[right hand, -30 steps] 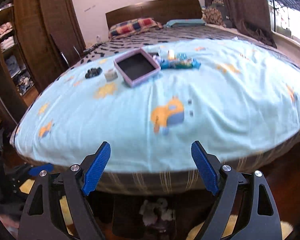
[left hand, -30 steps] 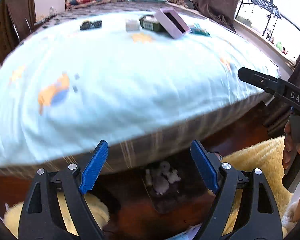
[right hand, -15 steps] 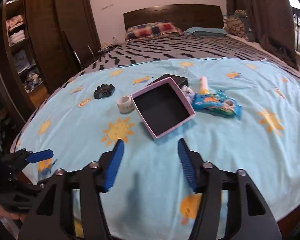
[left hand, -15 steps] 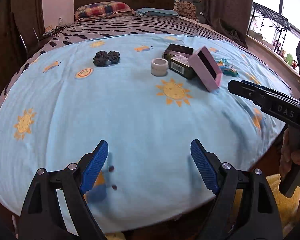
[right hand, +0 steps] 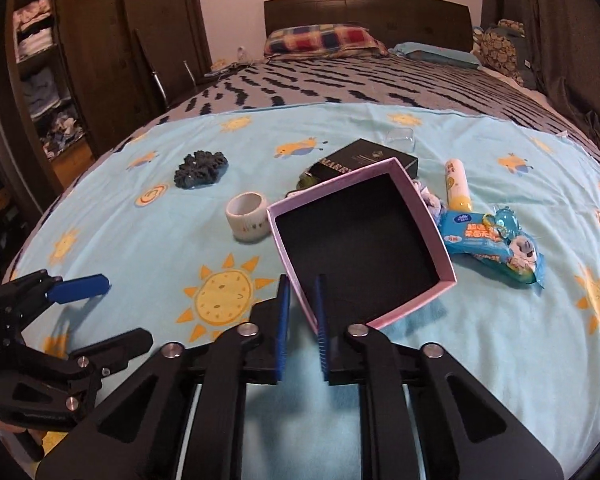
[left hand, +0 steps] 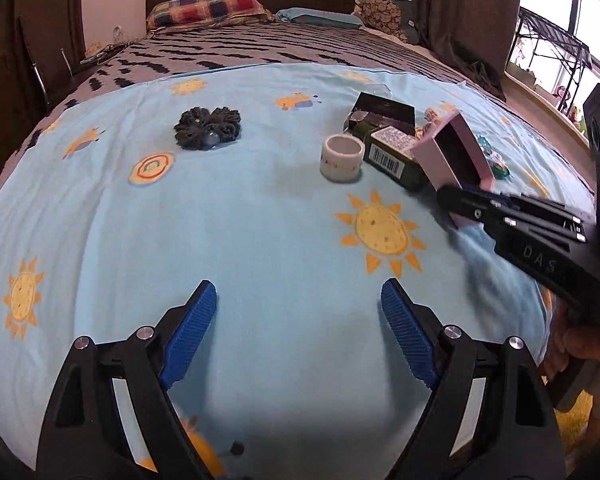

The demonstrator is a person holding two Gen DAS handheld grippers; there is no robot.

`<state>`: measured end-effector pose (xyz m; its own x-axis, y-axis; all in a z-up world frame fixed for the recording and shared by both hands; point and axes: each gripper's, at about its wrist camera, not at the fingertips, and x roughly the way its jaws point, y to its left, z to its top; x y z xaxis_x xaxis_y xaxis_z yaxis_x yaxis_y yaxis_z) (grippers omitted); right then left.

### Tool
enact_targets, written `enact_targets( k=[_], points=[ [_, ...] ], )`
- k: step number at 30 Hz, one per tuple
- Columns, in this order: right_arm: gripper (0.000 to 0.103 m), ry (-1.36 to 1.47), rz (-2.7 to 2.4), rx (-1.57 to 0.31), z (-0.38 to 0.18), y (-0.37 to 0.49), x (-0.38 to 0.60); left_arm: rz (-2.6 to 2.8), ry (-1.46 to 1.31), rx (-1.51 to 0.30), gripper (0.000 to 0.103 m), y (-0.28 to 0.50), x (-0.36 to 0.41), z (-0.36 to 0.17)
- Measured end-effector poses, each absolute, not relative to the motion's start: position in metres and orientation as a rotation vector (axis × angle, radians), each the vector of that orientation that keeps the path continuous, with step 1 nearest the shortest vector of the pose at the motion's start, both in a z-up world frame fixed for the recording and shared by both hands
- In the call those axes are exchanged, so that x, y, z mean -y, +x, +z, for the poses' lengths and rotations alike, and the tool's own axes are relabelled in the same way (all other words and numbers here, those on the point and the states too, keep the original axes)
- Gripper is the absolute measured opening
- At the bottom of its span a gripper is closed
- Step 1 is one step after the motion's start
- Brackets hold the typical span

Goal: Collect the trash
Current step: 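Grasp the pink-rimmed box with the right tool while the left tool grasps the white tape roll, then lower the box and tape roll into the bin and open both tools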

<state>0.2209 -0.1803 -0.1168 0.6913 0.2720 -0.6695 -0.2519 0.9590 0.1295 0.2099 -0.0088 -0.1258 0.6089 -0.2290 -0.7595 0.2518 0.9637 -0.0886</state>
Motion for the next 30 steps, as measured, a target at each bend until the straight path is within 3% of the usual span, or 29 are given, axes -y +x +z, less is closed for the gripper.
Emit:
enact_targets(
  k=[7,12,17,21,30],
  points=[
    [0.004,0.028,0.286,-0.718,-0.111,0.220,0.186,-0.306,0.041,-0.860,0.079,0.251,0.028,-0.126],
    [0.004,0.039,0.290,-0.713,-0.108,0.221,0.190,-0.328,0.046,-0.874,0.059,0.283,0.044,-0.132],
    [0.004,0.039,0.282,-0.723,-0.111,0.222,0.190,-0.357,0.056,-0.874,0.053,0.301,0.057,-0.131],
    [0.004,0.037,0.274,-0.722,-0.110,0.220,0.189,-0.361,0.072,-0.882,0.032,0.309,0.064,-0.132],
    [0.003,0.041,0.267,-0.710,-0.096,0.195,0.194,-0.378,0.065,-0.854,0.031,0.271,0.059,-0.118]
  ],
)
